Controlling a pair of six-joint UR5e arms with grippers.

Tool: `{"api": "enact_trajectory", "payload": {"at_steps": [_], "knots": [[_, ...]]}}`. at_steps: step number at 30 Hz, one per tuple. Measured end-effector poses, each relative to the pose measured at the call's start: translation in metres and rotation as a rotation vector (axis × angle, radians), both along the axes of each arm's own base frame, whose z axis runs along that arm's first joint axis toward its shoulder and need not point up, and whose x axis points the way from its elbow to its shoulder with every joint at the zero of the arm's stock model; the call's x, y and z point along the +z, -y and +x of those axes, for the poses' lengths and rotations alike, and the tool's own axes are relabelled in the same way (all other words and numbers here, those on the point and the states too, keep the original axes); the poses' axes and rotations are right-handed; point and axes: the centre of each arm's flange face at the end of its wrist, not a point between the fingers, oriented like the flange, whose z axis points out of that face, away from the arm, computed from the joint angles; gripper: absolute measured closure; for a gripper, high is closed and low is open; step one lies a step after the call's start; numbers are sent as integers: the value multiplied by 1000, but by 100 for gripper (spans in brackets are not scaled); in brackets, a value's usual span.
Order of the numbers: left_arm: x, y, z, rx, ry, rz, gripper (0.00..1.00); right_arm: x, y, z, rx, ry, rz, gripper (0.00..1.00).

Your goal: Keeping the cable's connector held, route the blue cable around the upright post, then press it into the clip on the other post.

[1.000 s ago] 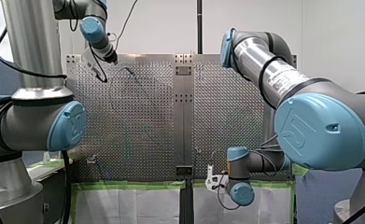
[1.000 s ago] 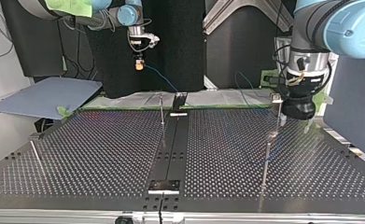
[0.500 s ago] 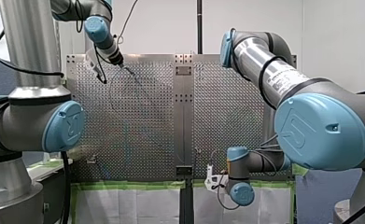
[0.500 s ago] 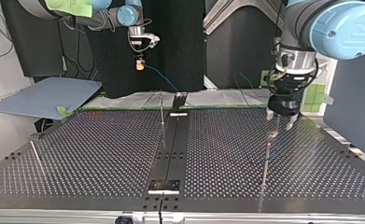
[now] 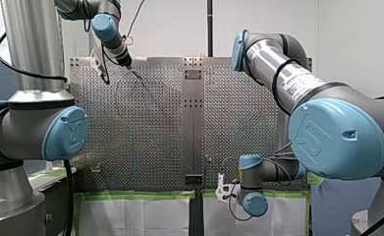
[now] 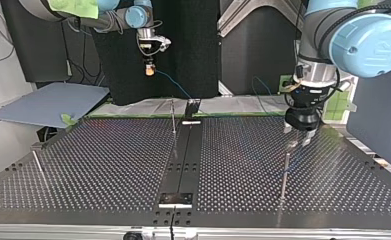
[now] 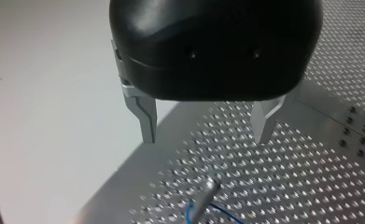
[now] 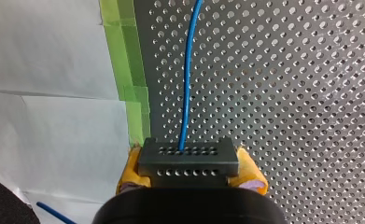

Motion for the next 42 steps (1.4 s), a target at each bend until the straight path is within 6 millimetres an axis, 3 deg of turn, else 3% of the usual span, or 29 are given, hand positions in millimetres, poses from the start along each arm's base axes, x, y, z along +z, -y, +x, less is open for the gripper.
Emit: {"api": "enact_trajectory", "payload": {"at_steps": [6, 18, 42], "knots": [[-6, 3, 11, -13, -23, 55, 0, 0, 0, 0, 1, 1, 0, 100], [15, 5, 15, -21, -6, 174, 0, 0, 1, 1, 6, 5, 0, 100], [7, 8, 18, -45, -49, 402, 0, 1, 2, 2, 16, 9, -1, 100]]}}
